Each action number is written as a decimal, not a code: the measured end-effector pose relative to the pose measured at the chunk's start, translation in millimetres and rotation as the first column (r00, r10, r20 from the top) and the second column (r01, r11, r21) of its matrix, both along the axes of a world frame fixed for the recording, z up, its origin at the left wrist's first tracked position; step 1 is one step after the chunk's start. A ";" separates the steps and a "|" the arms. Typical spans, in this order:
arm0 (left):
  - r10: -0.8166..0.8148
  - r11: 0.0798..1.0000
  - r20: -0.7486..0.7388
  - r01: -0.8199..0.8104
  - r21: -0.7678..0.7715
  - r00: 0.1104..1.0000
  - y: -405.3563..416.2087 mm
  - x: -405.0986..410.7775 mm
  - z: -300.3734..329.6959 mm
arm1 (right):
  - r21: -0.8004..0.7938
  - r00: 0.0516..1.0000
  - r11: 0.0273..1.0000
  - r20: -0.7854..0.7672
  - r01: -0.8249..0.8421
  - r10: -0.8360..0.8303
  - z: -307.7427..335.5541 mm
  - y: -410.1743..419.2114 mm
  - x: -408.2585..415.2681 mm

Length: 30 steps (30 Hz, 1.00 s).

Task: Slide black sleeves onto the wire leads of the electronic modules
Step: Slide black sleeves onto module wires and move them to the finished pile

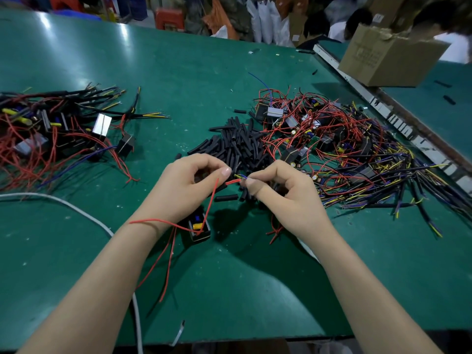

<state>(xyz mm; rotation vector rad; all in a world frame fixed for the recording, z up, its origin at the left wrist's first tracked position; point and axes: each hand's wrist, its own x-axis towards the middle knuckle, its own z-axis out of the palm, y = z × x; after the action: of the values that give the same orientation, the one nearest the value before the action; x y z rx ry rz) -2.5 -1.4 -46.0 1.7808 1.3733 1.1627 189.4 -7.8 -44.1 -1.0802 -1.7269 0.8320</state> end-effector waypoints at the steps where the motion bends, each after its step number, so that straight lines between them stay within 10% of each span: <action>1: -0.037 0.999 -0.013 0.037 -0.009 0.999 -0.3 0.5 0.1 | -0.010 1.000 1.000 -0.021 0.001 -0.001 0.3 -0.3 -0.7; 12: -0.105 0.994 -0.096 0.108 0.028 0.990 -1.2 2.0 -8.0 | -0.224 0.978 0.967 -0.194 -0.122 0.079 8.5 2.3 7.0; 30: -0.084 0.996 -0.129 0.085 0.000 0.988 -7.5 8.2 -5.0 | -0.288 0.976 0.949 0.131 -0.128 0.172 2.0 -1.0 3.9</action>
<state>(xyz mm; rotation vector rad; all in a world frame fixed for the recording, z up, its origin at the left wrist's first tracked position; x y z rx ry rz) 5.8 -8.8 -51.0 1.9280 1.3541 1.0230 193.3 -8.8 -42.1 -1.2367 -1.8787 1.1398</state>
